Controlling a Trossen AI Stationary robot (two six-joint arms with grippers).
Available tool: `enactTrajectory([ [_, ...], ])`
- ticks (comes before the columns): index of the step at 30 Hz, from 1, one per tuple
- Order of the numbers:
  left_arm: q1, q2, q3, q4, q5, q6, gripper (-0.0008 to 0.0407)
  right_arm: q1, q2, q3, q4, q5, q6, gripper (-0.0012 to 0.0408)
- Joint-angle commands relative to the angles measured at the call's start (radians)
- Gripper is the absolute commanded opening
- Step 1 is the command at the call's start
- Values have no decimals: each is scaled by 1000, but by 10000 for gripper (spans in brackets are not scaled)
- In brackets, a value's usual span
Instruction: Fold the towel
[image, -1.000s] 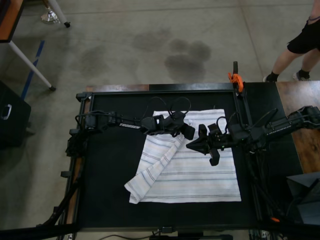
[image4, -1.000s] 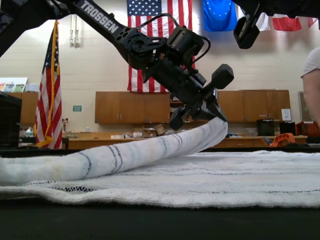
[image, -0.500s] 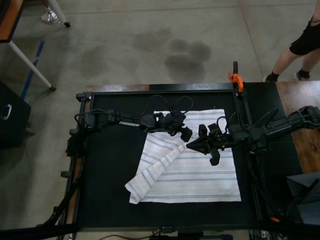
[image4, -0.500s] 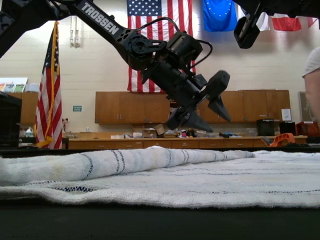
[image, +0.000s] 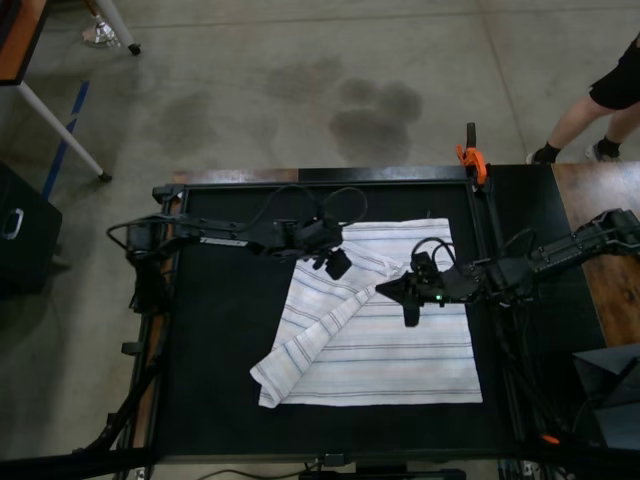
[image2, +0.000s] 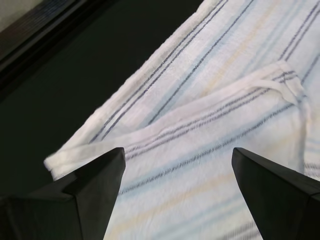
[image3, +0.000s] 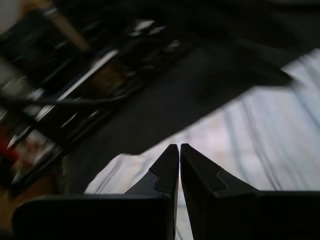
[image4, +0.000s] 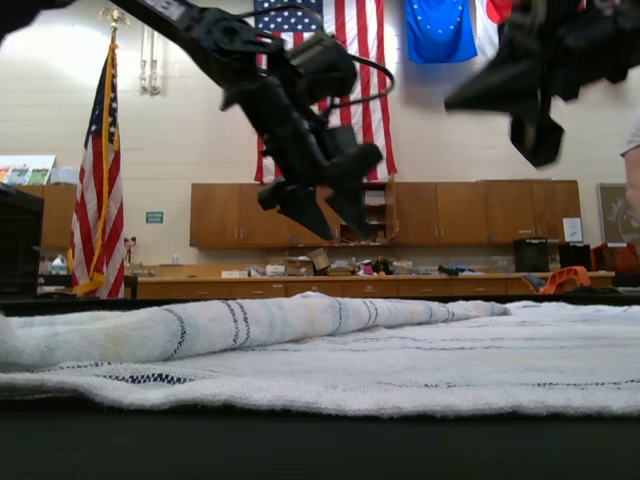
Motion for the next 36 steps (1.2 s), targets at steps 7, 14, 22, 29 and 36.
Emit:
enactTrajectory([
  [7,-2,-182,-269,91,0,-120,297,-57,50,-3,-372,32,227,0],
  [14,-2,-248,-453,243,7,-197,297,-128,94,-22,-379,40,245,1],
  [22,-2,-250,-486,282,9,-204,297,-219,138,-36,-338,38,203,50],
  [29,-2,-254,-486,299,9,-204,297,-303,199,-55,-322,14,220,146],
  [36,-2,-251,-486,299,8,-204,297,-324,274,-64,-277,12,227,148],
])
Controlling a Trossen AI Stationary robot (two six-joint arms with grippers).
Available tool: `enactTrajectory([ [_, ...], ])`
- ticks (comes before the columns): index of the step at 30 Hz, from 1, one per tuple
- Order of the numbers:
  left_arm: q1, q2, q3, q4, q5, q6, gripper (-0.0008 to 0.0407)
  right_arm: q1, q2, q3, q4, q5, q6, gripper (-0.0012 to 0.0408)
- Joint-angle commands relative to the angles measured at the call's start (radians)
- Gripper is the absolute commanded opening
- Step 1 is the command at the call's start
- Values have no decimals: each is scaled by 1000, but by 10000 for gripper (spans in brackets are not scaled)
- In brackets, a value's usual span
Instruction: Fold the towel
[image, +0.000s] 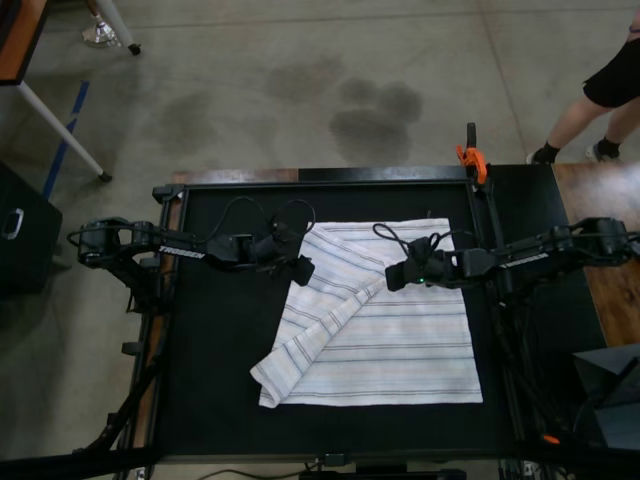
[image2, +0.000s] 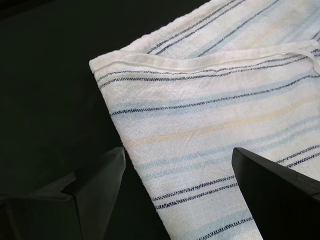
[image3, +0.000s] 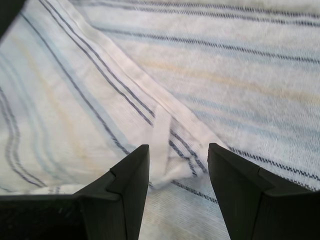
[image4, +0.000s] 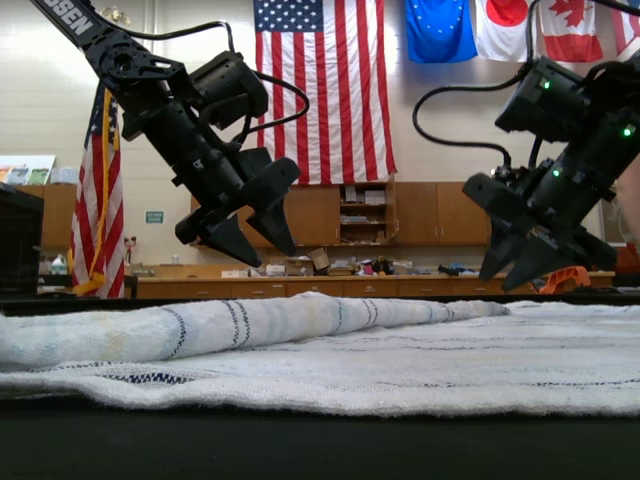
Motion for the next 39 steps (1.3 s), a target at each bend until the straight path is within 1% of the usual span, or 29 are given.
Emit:
enactTrajectory([
  [1,0,2,1,0,0,2,297,-2,24,0,11,0,8,147],
  [7,0,-2,1,0,0,1,297,-1,95,0,14,0,31,143],
  [11,0,-2,1,0,0,1,297,-1,121,0,29,0,35,143],
  [19,0,3,1,3,0,1,297,-19,96,0,30,2,55,143],
  [23,0,2,1,2,0,1,297,-27,95,0,60,2,56,140],
  [25,0,0,1,2,0,1,297,-27,95,0,70,2,58,126],
  [27,0,0,1,2,0,1,297,-27,95,0,71,2,66,98],
  [32,0,2,0,3,0,1,297,-27,95,0,59,1,92,-10],
  [34,0,0,0,2,0,1,297,-27,95,0,68,1,86,11],
  [36,0,2,0,2,0,1,297,-27,94,0,77,1,85,22],
  [38,0,2,0,2,0,1,297,-27,94,5,72,2,83,14],
  [39,0,2,0,2,0,1,297,-27,94,8,67,2,77,3],
])
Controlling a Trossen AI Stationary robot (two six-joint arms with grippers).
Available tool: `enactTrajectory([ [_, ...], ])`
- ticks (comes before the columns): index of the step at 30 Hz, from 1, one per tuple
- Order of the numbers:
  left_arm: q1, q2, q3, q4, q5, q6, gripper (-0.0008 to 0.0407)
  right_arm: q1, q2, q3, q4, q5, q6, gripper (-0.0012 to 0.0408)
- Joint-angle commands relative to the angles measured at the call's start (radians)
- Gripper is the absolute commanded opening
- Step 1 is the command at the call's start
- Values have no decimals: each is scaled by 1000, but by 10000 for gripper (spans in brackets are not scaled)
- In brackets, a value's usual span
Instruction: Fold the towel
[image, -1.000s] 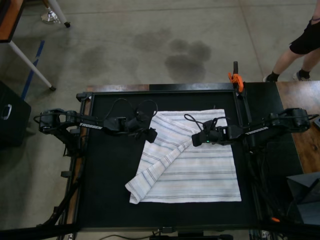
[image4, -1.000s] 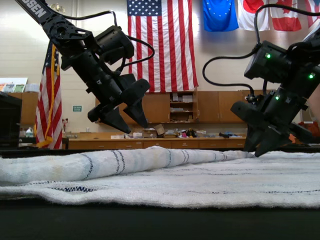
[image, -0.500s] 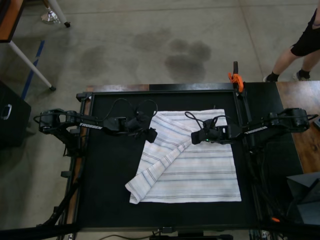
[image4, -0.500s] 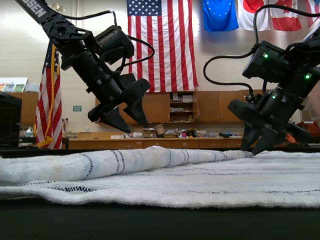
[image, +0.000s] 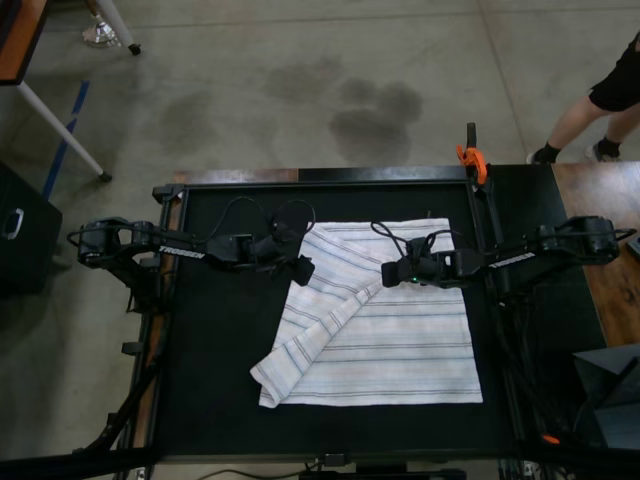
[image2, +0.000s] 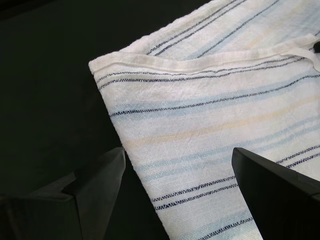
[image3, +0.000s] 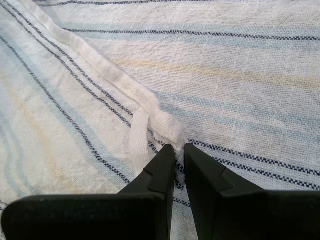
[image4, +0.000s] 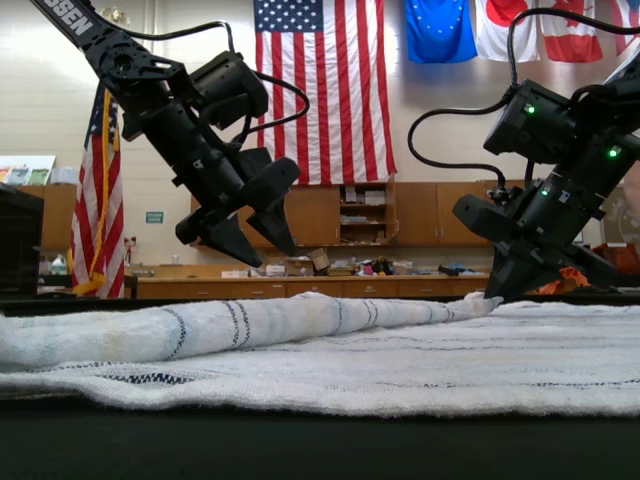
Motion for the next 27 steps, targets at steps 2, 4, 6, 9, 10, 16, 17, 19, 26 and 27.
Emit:
enactTrajectory([
  [2,0,1,0,0,0,0,297,0,-1,18,-21,13,-27,-1],
  [4,0,1,0,0,0,0,297,0,-1,26,-30,25,-30,11],
  [6,0,0,0,-1,0,0,297,-9,-1,34,-30,31,-37,5],
  [9,0,0,0,-3,1,0,297,-27,-4,51,-32,31,-49,3],
  [10,0,0,0,-4,2,0,297,-34,-11,58,-35,31,-51,6],
  [16,0,0,0,-5,11,1,297,-77,-95,134,-221,75,-42,4],
  [17,0,0,0,-6,12,1,297,-87,-117,146,-267,80,-46,3],
  [19,0,0,0,-6,15,1,297,-105,-157,172,-366,95,-56,-3],
  [26,0,0,0,-6,27,0,297,-169,-272,207,-561,126,-78,1],
  [27,0,0,0,-6,27,0,297,-179,-282,202,-563,126,-84,1],
])
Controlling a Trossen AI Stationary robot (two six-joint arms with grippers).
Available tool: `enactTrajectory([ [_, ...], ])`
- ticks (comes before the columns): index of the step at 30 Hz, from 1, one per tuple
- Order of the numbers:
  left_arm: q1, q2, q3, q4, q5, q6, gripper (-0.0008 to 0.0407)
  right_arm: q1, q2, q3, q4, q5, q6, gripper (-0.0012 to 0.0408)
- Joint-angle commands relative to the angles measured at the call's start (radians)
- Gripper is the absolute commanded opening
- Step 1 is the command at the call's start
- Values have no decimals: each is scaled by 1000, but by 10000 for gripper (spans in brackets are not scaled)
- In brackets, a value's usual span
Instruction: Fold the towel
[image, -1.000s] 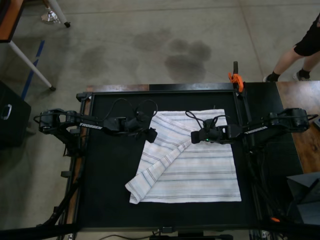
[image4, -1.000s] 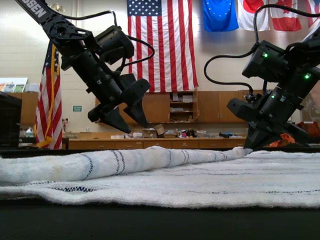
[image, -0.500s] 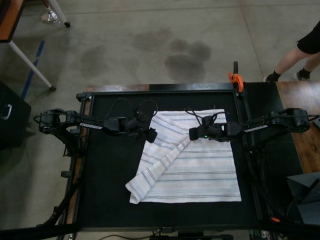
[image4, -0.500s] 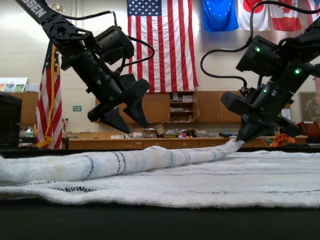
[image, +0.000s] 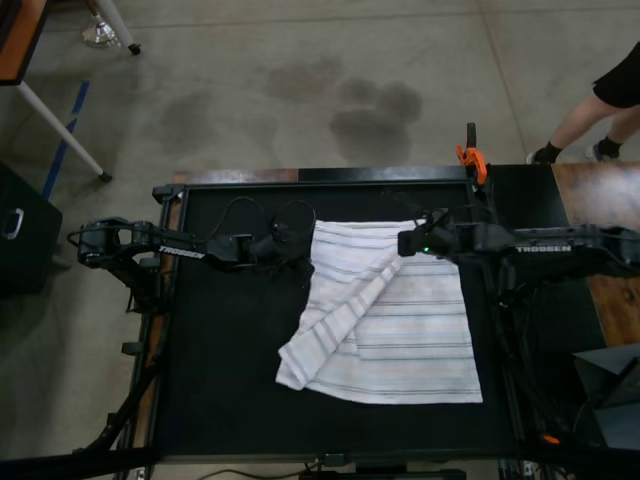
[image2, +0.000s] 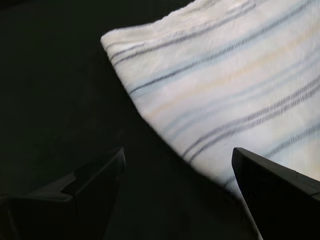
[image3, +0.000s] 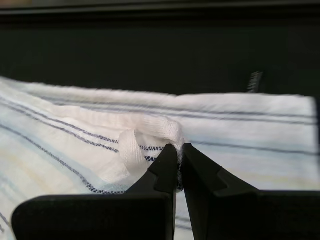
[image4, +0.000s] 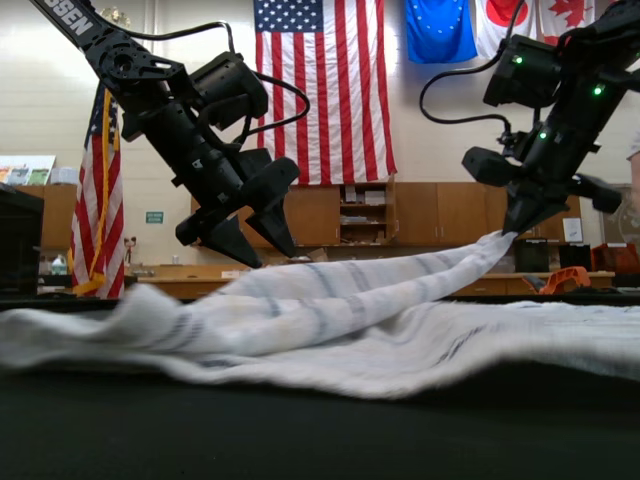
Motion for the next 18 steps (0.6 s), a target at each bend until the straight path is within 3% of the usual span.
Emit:
enactTrajectory([
  [1,0,0,0,0,4,0,297,-21,-19,-14,1,-2,-10,0],
  [18,0,1,0,-2,26,0,297,-163,23,-85,-6,6,-46,0],
])
